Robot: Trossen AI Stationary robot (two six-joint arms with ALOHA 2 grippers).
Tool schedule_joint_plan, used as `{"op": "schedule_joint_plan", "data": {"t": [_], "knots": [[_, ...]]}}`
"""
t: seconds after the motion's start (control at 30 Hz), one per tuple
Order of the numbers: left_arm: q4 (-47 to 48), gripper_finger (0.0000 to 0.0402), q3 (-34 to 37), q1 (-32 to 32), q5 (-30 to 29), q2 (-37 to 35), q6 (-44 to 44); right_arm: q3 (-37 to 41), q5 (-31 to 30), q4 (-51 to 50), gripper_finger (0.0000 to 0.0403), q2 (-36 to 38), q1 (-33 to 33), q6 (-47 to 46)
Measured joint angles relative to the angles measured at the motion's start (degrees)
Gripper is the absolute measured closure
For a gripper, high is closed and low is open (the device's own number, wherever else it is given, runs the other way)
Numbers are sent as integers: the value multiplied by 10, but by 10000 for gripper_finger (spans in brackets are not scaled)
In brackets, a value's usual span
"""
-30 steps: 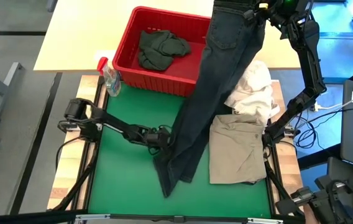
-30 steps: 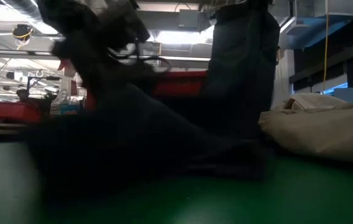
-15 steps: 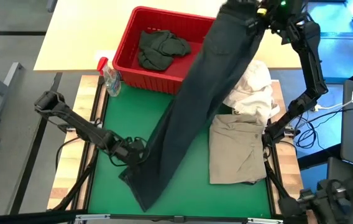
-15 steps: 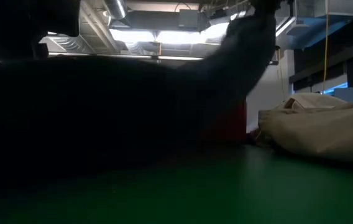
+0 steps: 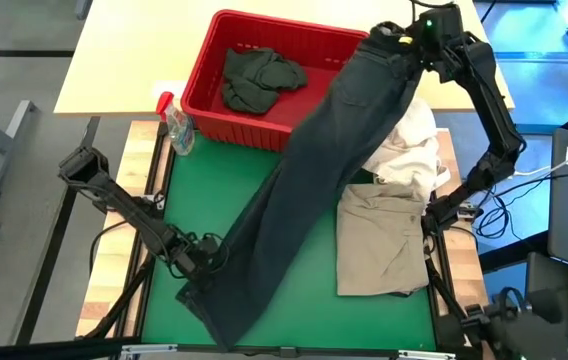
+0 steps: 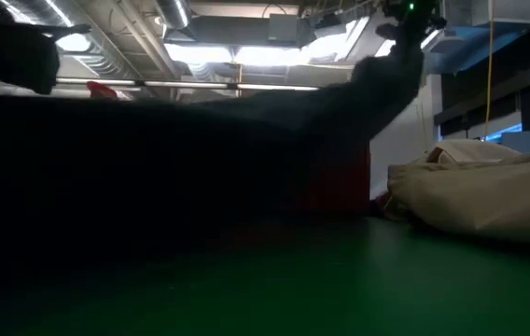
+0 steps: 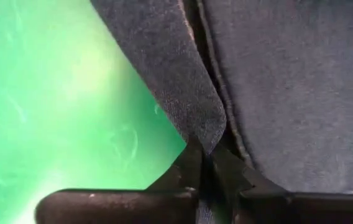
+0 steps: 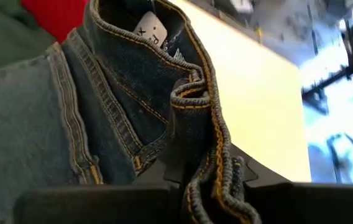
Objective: Fold Laundry from Bin
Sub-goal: Fold the blue pants
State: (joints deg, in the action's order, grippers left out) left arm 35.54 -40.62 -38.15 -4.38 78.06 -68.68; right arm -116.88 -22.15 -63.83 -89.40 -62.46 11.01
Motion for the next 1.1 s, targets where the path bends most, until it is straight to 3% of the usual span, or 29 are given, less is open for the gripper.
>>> {"op": "schedule_joint_plan", "data": {"t": [0.23, 0.37, 0.53, 0.63, 0.83, 1.1], "knots": [[0, 307, -6, -15, 16, -11, 2, -23, -8, 13, 359, 39, 40, 14], [-4, 253, -6, -16, 32, -62, -18, -26, -8, 11, 359, 51, 59, 9], [-75, 213, -7, -47, -175, -105, -19, -26, -13, 3, 359, 53, 69, -15], [-109, 210, -8, -51, -227, -79, 1, -26, -5, 3, 359, 52, 70, -17], [-119, 225, -8, -43, -243, 28, -9, -26, 7, 6, 358, 52, 70, -18], [-148, 254, -7, -16, -174, 132, -1, -26, 7, 7, 358, 52, 70, -14]]}}
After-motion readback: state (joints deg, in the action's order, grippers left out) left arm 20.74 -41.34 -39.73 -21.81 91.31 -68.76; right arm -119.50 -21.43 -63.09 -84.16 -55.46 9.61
